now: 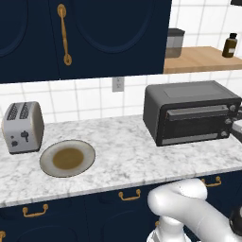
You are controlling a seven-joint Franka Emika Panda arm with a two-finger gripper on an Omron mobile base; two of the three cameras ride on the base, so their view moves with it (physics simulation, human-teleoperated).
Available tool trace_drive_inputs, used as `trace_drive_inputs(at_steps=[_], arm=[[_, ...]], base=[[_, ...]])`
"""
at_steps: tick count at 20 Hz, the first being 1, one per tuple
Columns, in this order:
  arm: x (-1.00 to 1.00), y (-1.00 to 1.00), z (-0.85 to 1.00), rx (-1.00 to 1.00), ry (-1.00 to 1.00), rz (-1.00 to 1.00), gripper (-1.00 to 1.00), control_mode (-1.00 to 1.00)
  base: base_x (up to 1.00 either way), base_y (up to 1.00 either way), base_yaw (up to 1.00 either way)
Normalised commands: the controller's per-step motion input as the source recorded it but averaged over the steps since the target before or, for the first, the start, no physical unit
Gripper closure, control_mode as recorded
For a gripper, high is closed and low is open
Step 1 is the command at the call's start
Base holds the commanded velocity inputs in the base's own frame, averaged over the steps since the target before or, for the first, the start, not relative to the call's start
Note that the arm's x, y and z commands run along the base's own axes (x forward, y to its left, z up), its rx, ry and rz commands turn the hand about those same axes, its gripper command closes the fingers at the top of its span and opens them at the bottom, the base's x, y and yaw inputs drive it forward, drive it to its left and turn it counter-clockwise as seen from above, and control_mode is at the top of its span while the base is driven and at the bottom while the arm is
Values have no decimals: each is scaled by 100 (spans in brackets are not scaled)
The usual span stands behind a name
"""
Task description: Pick up the kebab skewer and baguette bread, and place them inside the toaster oven. Close the toaster oven door and start by setting the timer.
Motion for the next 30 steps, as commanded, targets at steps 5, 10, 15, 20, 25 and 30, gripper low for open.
trace_drive_inputs(at_steps=[5, 10, 15, 20, 25, 30], arm=[[35, -12, -1, 0, -7, -1, -100, -100], [32, -10, -8, 0, -17, -3, -100, -100], [22, -27, -6, 0, -9, -3, -100, -100], [18, -40, 0, 0, 0, -4, -100, -100], [29, -31, 0, 0, 0, 0, -100, -100], [19, -22, -2, 0, 0, 0, -100, -100]], base=[[0, 0, 0], [0, 0, 0], [0, 0, 0], [0, 0, 0], [0, 0, 0], [0, 0, 0]])
